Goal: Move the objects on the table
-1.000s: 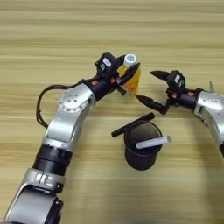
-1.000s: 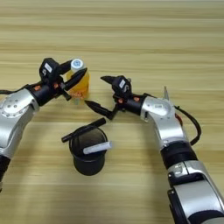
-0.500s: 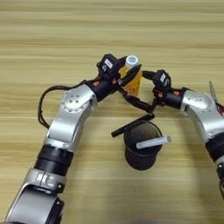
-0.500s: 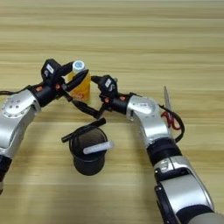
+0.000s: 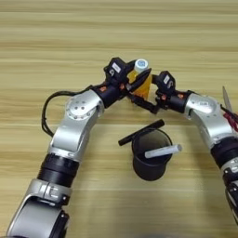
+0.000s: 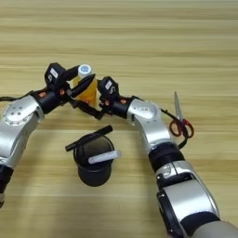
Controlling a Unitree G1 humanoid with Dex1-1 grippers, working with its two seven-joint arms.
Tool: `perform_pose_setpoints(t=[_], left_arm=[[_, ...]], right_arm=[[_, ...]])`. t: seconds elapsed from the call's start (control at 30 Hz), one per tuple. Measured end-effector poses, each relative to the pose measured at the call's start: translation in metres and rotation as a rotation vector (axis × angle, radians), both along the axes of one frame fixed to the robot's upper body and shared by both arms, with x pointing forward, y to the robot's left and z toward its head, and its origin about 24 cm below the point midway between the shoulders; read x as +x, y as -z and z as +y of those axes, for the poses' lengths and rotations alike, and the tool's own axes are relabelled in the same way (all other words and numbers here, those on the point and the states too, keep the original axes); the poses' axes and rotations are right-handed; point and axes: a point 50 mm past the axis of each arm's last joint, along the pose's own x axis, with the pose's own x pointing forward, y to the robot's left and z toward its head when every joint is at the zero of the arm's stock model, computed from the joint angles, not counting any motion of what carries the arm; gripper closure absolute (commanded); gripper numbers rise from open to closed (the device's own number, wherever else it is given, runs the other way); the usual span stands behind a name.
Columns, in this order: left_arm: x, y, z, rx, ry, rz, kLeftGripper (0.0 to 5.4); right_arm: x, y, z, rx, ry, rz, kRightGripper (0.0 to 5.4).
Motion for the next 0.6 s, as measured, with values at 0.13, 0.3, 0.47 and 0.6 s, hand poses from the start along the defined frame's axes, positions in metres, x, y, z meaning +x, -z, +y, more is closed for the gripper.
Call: perform_pose_setpoints(t=[0.13, 0.3, 0.47, 0.6], left_arm=[[-0.0001, -0.0001, -0.0003, -0.001, 0.002, 0.0, 3.66], [-0.0002, -0.0003, -0.0004, -0.002, 0.002, -0.003, 3.66], [-0.0002, -0.0007, -0.0008, -0.006, 0.002, -0.005, 3.66], [-0.0002, -0.0012, -0.0011, -0.009, 0.002, -0.009, 3.66]], right_arm=[[0.0013, -0.0005, -0.0012, 0.003, 0.006, 0.002, 1.98], [0.0014, -0.0007, -0.0013, 0.008, 0.007, 0.002, 1.99], [0.0012, -0.001, -0.001, 0.019, 0.002, 0.006, 1.99], [0.0013, -0.0015, -0.0019, 0.026, -0.001, 0.009, 1.99]])
